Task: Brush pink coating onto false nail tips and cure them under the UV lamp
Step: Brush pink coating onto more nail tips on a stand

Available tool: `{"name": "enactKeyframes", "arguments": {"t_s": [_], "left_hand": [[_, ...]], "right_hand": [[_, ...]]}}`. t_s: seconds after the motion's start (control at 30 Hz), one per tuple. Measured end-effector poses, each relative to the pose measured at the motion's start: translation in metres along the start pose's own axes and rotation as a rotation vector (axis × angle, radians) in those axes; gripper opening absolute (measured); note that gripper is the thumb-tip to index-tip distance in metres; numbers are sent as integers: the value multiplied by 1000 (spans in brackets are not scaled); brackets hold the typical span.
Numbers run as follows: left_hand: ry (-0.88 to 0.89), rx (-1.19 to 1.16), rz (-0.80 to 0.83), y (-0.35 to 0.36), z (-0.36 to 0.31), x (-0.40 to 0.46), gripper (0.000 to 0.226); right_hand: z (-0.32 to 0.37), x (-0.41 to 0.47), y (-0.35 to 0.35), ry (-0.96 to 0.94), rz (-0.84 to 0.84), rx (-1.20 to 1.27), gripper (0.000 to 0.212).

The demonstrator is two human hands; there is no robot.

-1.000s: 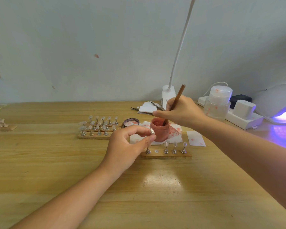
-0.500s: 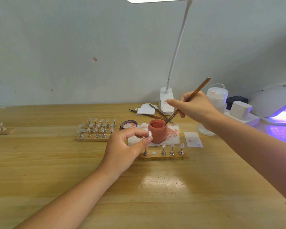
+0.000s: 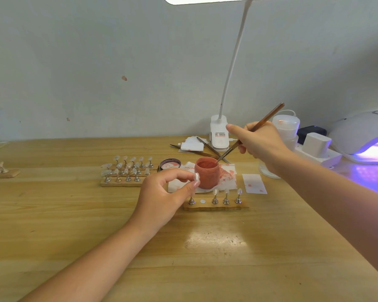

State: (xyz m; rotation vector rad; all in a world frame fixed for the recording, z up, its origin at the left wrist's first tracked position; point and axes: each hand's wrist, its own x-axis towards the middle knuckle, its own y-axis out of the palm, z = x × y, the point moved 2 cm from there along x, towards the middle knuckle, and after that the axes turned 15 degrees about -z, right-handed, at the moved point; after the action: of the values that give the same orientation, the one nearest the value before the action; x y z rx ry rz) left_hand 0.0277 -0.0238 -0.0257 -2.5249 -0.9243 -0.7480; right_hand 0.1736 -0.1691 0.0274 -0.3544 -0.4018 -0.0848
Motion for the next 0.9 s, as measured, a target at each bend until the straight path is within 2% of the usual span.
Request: {"name": "enactKeyframes", "arguments": {"t_s": [0.13, 0.33, 0.53, 0.67, 0.73, 0.9], "left_hand": [[7, 6, 1, 0, 0, 0, 16], [9, 19, -3, 0, 0, 0, 17], [11, 35, 4, 0, 1, 0, 15], [-12, 23, -15, 0, 0, 0, 12], [-9, 12, -19, 0, 0, 0, 12], [38, -23, -4, 2, -1, 0, 6]], "right_hand": [[-6, 0, -1, 2, -38, -7, 49], [-1, -5, -13, -126, -168, 66, 43], [8, -45, -22, -237, -49, 376, 37], [4, -76, -18, -413, 18, 339, 27], [1, -87, -17, -500, -5, 304, 23], [-9, -102, -15, -519, 23, 449, 45]]}}
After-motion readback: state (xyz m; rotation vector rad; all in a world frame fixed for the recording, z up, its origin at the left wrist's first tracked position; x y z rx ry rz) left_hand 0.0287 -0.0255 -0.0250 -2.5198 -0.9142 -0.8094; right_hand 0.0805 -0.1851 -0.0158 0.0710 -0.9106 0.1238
